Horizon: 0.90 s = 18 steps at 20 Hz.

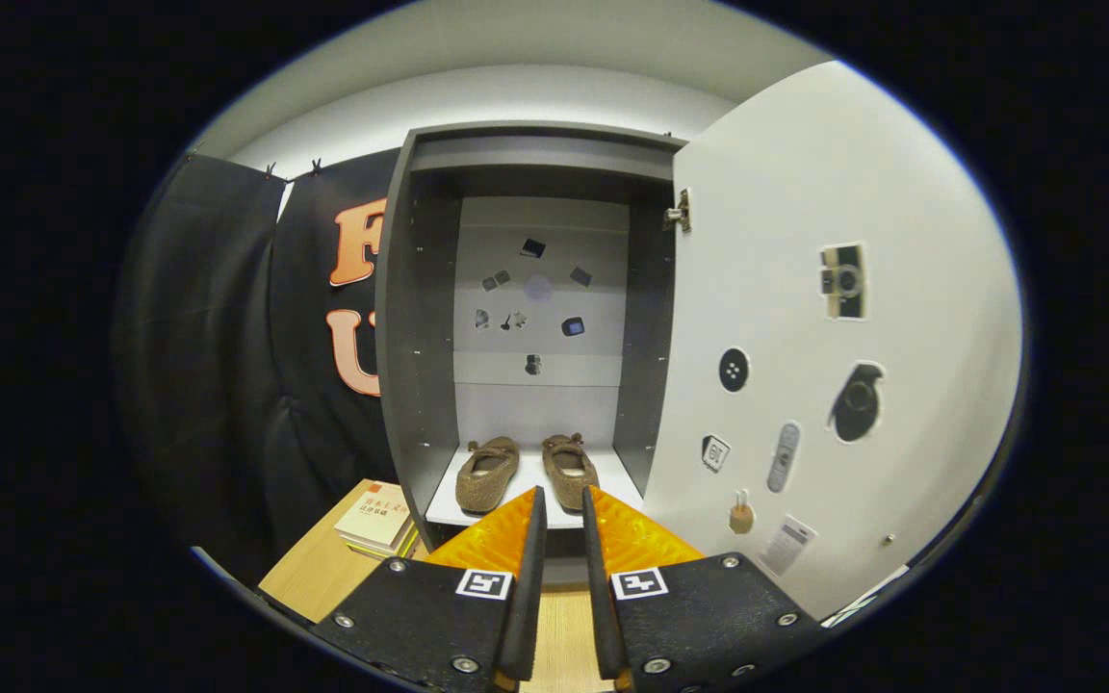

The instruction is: Open the shoe cabinet door, grab the shoes and put them into the shoe cabinet, then close the shoe cabinet door.

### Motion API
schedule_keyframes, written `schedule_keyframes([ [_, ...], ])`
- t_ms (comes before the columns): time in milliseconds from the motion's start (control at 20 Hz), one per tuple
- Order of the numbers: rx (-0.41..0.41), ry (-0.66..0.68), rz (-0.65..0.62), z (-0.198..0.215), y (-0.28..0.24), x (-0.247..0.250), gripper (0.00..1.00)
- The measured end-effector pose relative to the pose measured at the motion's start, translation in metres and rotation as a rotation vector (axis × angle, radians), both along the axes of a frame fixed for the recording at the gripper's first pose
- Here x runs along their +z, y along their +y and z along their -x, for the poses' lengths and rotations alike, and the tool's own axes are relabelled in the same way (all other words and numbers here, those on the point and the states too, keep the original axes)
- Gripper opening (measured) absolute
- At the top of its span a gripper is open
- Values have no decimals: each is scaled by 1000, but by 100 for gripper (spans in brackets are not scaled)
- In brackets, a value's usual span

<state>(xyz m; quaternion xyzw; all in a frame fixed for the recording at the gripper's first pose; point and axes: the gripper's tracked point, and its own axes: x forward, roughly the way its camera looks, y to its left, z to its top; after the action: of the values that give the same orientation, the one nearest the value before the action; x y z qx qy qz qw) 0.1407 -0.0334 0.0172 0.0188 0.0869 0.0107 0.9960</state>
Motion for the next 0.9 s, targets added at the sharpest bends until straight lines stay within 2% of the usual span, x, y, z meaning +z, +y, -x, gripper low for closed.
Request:
schedule_keyframes([
  [250,-78,-14,2,58,-36,-3,24],
  [550,-222,25,6,129,-106,-23,26],
  [750,-307,32,4,154,-152,-37,26],
  [900,-361,39,-17,157,-186,-50,30],
])
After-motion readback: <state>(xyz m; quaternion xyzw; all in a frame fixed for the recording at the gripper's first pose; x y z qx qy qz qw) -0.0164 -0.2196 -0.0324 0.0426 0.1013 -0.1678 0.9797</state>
